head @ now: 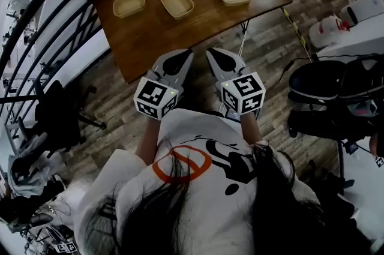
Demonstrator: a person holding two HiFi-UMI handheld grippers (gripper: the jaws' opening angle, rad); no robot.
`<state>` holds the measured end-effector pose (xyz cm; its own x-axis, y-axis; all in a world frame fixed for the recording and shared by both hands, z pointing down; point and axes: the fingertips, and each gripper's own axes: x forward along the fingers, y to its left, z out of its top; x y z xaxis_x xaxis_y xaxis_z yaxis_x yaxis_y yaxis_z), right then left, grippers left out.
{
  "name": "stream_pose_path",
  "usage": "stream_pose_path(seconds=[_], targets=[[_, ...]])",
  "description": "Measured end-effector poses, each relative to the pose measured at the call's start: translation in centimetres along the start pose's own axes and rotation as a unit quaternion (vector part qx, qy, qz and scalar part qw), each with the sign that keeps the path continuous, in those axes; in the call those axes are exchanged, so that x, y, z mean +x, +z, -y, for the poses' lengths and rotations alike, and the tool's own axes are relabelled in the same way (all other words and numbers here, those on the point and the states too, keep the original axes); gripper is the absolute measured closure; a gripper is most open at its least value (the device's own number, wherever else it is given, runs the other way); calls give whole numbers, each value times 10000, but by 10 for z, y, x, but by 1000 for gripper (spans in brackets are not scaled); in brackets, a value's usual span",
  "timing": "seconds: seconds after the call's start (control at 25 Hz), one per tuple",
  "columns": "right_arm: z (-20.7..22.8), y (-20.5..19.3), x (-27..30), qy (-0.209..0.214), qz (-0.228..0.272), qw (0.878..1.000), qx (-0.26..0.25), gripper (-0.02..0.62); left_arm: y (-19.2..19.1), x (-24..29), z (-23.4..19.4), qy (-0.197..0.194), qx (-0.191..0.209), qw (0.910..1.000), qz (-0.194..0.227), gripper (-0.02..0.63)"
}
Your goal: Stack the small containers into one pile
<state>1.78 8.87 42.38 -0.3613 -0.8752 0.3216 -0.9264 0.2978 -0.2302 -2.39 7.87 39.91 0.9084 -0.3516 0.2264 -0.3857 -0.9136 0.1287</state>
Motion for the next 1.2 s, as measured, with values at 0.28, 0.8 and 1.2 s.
stream_pose_path(seconds=[0.28,0.8,1.2], targets=[[20,19,73,-68,-194,9997,118,588,13,29,-80,-102,-63,9999,-28,606],[48,30,175,-418,-594,9968,343,588,15,39,-192,-223,-61,9996,-142,606],[97,14,206,-1036,-990,9887,441,584,12,46,-231,-383,-183,9990,-141,606]])
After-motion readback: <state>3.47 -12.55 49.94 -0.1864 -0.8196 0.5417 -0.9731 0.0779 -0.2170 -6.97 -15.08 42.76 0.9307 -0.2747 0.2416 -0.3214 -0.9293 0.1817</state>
